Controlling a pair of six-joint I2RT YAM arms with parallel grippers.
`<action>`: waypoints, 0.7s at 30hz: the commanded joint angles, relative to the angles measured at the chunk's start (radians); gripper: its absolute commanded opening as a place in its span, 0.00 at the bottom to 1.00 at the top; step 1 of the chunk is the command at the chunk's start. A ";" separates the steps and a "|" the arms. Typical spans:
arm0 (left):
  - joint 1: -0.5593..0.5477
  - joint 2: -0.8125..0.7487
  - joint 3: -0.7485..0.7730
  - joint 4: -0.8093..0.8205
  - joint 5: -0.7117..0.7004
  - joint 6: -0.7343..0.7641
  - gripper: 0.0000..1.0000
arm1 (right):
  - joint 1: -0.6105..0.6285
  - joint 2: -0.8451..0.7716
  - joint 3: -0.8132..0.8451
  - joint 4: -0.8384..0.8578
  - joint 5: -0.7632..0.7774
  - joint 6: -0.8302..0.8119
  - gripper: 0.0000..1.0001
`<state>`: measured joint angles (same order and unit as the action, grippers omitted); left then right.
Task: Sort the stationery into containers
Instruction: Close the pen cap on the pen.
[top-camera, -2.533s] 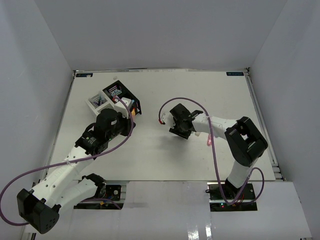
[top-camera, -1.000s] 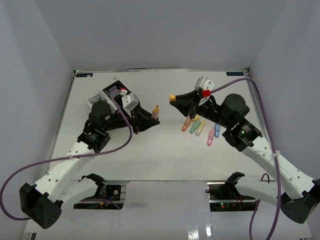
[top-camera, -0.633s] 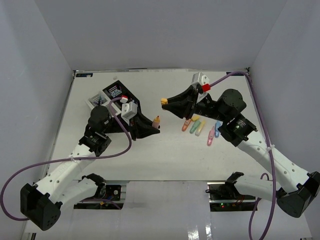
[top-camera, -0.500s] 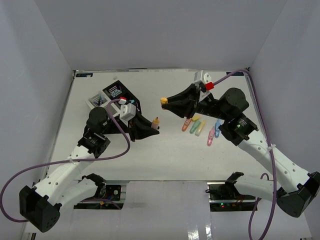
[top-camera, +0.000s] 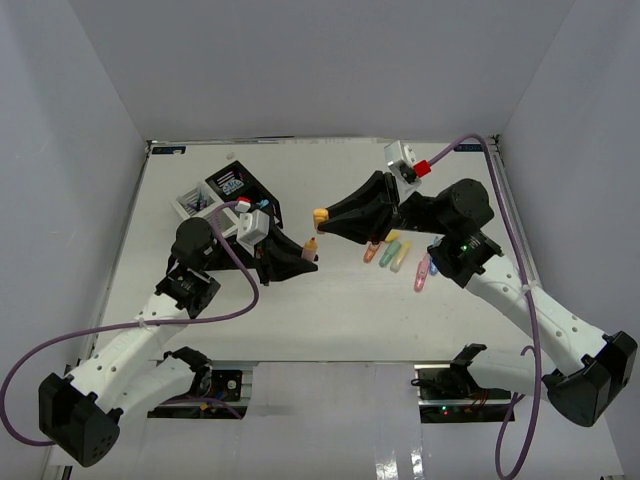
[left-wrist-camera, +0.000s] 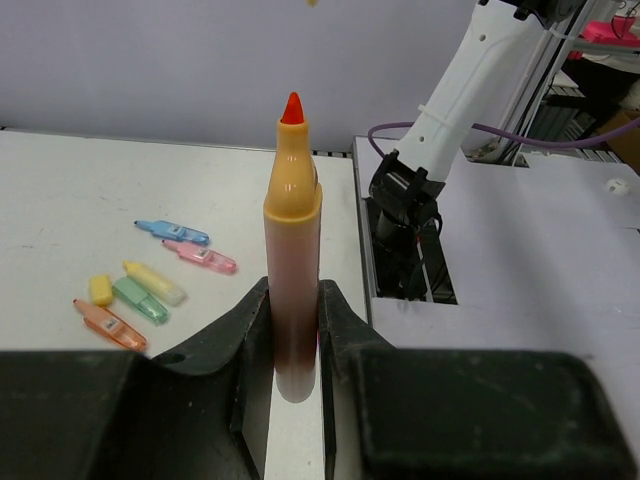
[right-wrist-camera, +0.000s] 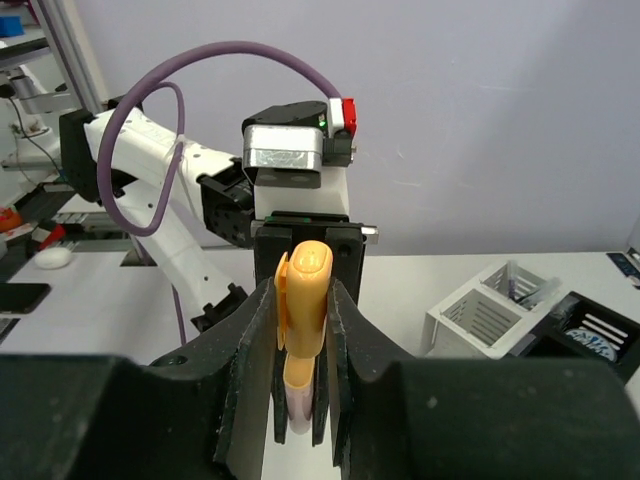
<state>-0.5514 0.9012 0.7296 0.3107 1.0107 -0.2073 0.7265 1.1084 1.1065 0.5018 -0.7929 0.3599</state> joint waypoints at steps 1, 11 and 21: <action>0.005 -0.021 -0.007 0.033 0.019 -0.009 0.00 | -0.004 0.011 -0.014 0.106 -0.054 0.066 0.08; 0.039 0.008 -0.019 0.169 0.069 -0.110 0.00 | -0.002 0.016 -0.065 0.187 -0.063 0.097 0.08; 0.047 0.022 -0.024 0.200 0.080 -0.141 0.00 | 0.001 0.039 -0.050 0.262 -0.054 0.149 0.08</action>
<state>-0.5114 0.9295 0.7128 0.4782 1.0710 -0.3393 0.7265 1.1404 1.0355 0.6785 -0.8448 0.4755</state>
